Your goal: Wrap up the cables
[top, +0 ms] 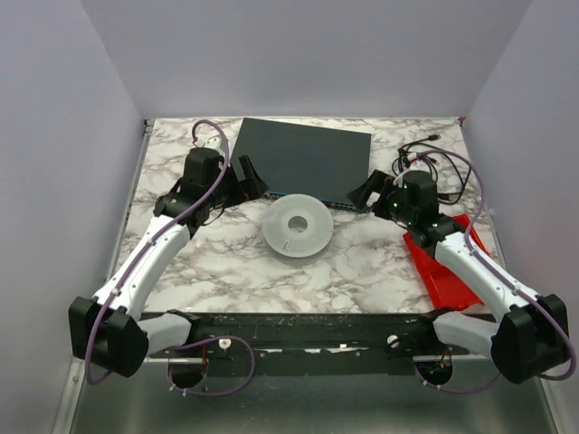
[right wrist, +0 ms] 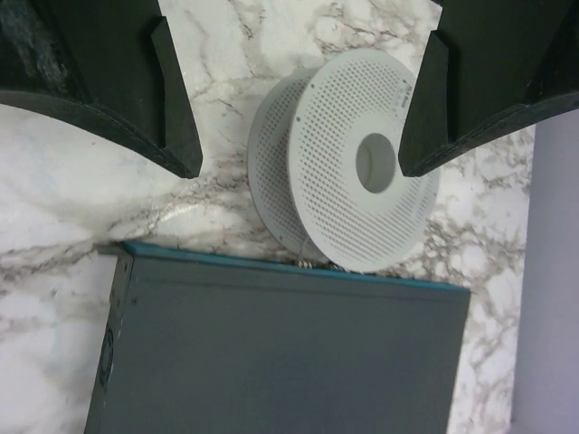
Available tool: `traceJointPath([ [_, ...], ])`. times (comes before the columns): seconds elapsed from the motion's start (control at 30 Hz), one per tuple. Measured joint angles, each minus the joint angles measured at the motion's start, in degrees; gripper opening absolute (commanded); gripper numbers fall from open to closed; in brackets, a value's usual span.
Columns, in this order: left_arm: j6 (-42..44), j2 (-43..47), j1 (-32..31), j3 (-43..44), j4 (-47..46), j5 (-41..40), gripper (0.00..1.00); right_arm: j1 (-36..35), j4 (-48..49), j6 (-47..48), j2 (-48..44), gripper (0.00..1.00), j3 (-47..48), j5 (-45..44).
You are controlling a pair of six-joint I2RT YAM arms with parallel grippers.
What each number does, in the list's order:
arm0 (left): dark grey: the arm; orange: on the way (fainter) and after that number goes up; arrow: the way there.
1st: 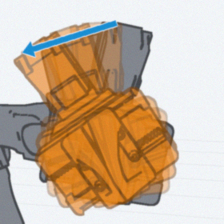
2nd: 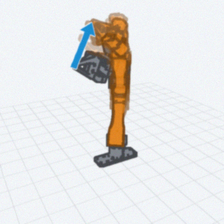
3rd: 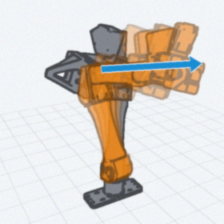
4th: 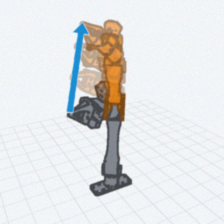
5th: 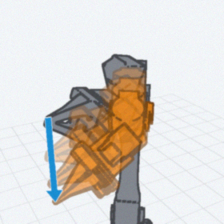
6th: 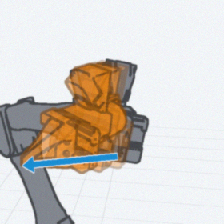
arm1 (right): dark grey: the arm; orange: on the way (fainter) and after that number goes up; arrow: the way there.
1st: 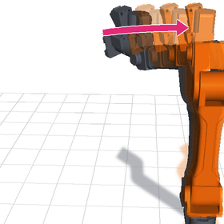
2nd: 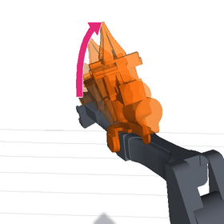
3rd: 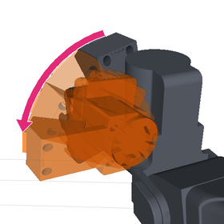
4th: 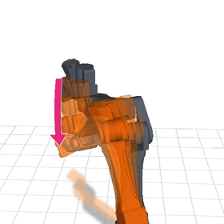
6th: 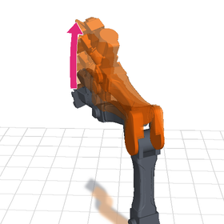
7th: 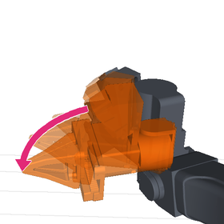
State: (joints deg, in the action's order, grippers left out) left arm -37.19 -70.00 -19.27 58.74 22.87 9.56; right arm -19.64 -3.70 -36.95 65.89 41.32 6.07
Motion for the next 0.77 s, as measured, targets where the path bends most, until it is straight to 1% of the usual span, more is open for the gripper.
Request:
traceJointPath([
  [0.17, 5.7, 6.2, 0.0, 4.9, 6.6, -3.2, 0.99, 0.0, -4.4, 0.8, -3.6, 1.00, 7.9, -4.0],
  [0.37, 10.3, 11.9, 0.0, 7.4, 11.3, -5.7, 0.99, 0.0, -4.5, 0.7, -7.4, 1.00, 13.1, -4.8],
  [0.5, 11.5, 14.1, 0.0, 7.2, 13.0, -6.1, 0.99, 0.0, -4.7, 0.5, -6.3, 1.00, 14.0, -3.9],
  [0.77, 12.4, 15.7, 0.0, 6.0, 13.4, -6.1, 0.99, 0.0, -6.0, 0.8, -5.9, 1.00, 14.0, -3.9],
])
